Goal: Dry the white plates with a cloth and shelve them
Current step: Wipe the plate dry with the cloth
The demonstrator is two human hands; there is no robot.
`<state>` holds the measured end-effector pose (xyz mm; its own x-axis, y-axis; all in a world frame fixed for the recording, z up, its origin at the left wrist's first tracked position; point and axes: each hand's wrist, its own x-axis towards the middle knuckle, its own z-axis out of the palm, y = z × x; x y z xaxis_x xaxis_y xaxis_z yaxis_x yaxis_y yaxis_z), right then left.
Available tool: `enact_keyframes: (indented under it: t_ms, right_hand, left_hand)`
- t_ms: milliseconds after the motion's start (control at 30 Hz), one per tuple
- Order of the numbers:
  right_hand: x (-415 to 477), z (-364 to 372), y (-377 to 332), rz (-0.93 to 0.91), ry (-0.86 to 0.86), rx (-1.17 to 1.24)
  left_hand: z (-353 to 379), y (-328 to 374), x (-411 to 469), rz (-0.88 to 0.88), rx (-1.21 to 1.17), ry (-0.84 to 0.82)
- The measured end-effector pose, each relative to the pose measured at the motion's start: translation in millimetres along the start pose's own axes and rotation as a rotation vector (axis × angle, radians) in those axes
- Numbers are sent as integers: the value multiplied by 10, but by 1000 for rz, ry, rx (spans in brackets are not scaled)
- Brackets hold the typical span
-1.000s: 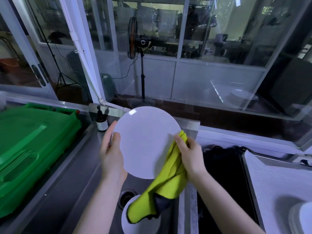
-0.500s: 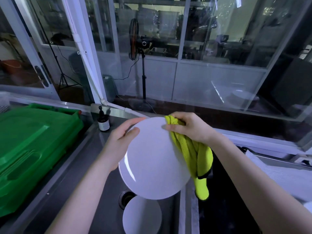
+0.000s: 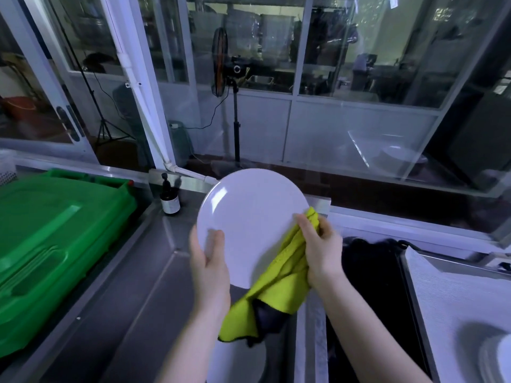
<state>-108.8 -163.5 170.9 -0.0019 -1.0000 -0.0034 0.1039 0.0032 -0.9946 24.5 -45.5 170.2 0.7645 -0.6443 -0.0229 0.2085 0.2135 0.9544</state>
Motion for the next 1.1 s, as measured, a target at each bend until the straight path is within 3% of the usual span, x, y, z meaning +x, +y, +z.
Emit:
enact_keyframes:
  t_ms: [67,167,367,433,500,567,667,767,867,933,1100]
  right_hand:
    - [-136,43,83,60,18,42]
    - [-95,8,4,5,-32,-49]
    - [234,16,-655,-484,-524,-606]
    - [257,106,-782,-588,-625,-763]
    - [258,161,-845,-608,-686,-770]
    - [275,126,-844,-578,-664,-692]
    - [236,-24,-641,-453,-449,-527]
    - [-14,-90,-226,-124,-318,-176]
    - [-196,-69,23,82,-252,-24]
    - [-156,-83,-19,54,-268,-46]
    - [132,-84,-543,-335,-524,-424]
  left_hand:
    - [12,-2,104,7,20,32]
    - [-83,112,216,112,163,-69]
    - [-260,358,471,198,499,-387]
    - [-222,388,468,230,583,-435]
    - [-176,419,425,268,562,-440]
    - [-153,428,381,276,496,-415]
    - [-150,393,327,202,311,-247]
    - [-124,353,329,93,97,-29]
    - [-117,325,351,62,107,6]
    - [-168,331,376,90,183,-71]
    - [-296,480,476,192,467,-400]
